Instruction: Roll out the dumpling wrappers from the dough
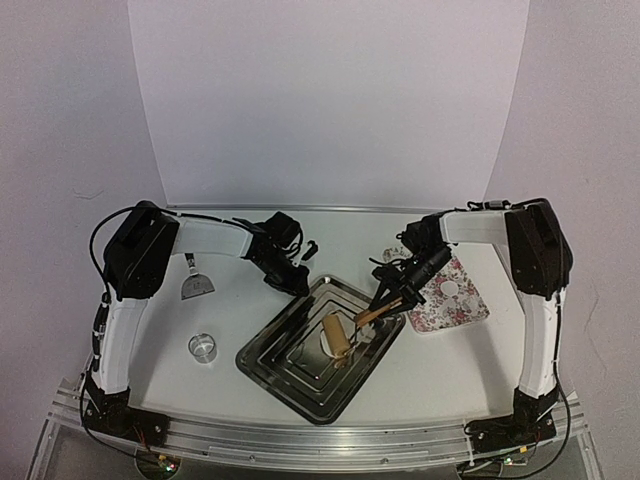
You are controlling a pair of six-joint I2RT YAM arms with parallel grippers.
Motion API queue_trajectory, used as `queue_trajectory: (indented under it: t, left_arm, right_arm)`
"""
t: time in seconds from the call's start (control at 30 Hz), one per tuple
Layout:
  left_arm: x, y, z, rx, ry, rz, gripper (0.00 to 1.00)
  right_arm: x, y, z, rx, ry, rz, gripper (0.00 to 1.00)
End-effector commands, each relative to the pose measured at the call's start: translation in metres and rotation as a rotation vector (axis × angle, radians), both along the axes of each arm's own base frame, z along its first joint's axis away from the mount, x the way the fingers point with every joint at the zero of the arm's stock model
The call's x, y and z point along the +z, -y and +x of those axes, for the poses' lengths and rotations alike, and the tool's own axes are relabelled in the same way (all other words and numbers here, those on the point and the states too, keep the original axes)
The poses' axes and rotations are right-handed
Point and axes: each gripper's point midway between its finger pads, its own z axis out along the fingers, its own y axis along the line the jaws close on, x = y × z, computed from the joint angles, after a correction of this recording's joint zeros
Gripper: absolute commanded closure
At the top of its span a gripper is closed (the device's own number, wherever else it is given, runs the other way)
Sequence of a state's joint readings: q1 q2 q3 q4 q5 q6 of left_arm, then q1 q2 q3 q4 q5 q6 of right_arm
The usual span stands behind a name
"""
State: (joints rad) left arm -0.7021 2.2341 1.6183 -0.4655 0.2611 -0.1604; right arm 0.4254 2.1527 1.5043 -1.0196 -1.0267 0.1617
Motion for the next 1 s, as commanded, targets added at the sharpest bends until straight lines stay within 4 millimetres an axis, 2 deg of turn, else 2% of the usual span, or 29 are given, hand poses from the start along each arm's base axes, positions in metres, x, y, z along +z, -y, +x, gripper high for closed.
queue_trajectory:
  t: [0.0, 0.13, 0.57, 0.97]
  left_arm:
    - [-0.049, -0.049, 0.002, 0.076, -0.055, 0.208, 1.00]
    - [-0.049, -0.048, 0.001, 0.077, -0.058, 0.201, 1.00]
    - [-0.050, -0.046, 0.001, 0.072, -0.059, 0.192, 1.00]
    - [-0.048, -0.043, 0.003, 0.074, -0.056, 0.182, 1.00]
  right_arm:
    - [-0.130, 0.120, -0.035, 0.191, 0.022, -0.829, 1.00]
    - [-0.133, 0.113, -0.032, 0.199, 0.039, -0.841, 1.00]
    - [-0.140, 0.107, -0.040, 0.224, 0.039, -0.881, 1.00]
    - [-0.138, 0.085, -0.029, 0.243, 0.113, -0.877, 1.00]
